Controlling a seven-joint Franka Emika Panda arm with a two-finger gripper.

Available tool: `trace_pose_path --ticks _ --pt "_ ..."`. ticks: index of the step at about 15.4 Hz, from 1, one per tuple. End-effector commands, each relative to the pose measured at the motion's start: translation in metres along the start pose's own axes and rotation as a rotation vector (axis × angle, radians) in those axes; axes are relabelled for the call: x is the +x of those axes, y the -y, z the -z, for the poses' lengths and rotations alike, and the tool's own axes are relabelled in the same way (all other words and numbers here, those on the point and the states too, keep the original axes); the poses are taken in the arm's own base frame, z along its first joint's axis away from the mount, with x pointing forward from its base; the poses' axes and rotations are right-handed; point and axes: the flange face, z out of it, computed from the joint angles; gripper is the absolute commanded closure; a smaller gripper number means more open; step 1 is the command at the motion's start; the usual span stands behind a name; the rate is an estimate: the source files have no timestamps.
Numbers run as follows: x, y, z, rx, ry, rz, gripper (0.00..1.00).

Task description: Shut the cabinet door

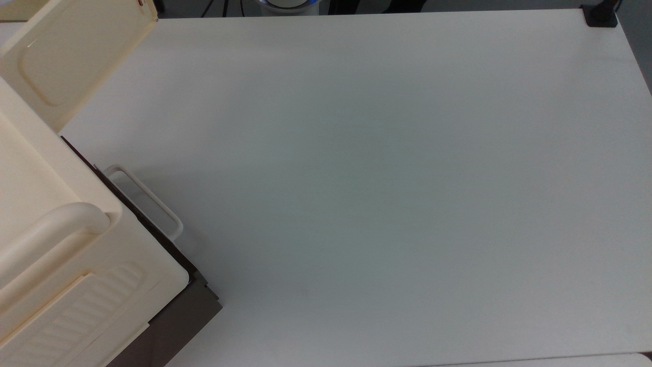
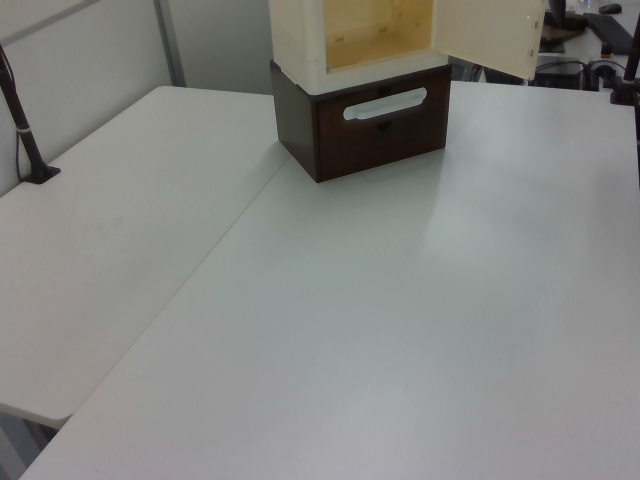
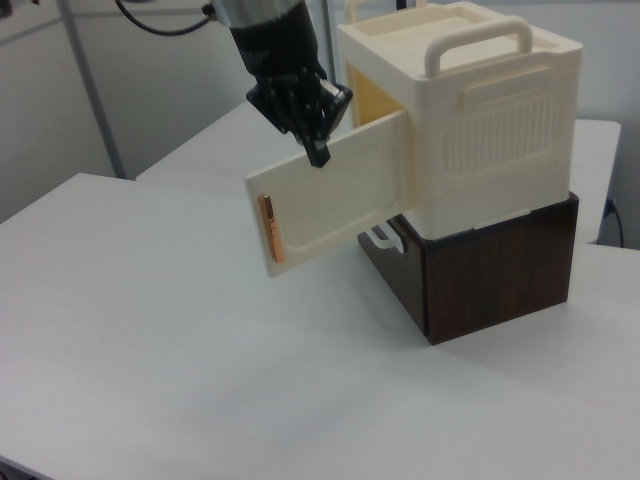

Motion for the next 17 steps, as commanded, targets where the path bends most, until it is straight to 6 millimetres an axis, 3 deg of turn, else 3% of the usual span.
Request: trace_pose_path --ticks 1,7,9,13,17 --pt "0.012 0.013 -0.023 0.070 0.013 0.033 1.00" --pt "0.034 0.046 -0.048 0.096 0.041 0.094 1.00" --pt "0.054 0.058 -0.048 0.099 -0.064 0.083 1.00" --pt "0.090 0.061 -0.068 0.109 -0.223 -0.017 1.00" --pt "0.099 0.065 -0.070 0.099 -0.269 -0.025 1.00"
